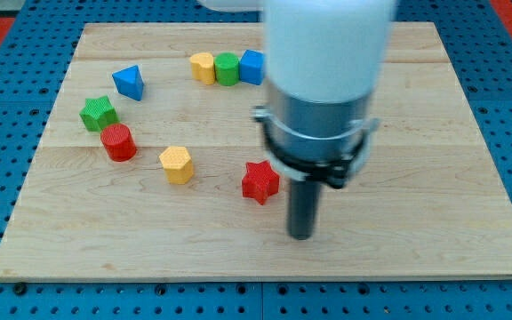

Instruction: Move the green star slightly to the right side

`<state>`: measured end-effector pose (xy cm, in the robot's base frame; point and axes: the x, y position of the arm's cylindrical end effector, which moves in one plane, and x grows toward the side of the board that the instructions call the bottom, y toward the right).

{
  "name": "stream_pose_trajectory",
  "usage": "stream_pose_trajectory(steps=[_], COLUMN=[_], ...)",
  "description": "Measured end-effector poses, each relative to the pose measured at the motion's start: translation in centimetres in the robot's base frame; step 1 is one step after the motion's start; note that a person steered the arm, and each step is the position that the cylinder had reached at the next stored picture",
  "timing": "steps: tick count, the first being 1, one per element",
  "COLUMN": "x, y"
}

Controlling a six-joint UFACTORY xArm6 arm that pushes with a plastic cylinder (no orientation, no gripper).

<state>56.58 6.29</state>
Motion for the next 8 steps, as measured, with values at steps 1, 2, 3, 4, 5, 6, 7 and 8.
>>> stream_pose_trajectory(steps=[1, 2, 3, 4, 5, 6, 7, 8], x=[-3.2, -5.4, -7.1, -7.2, -7.3, -8.0, -8.2, -8.4], y=[0.1, -5.0, -8.3, 0.7, 10.0, 12.8, 13.3, 13.3])
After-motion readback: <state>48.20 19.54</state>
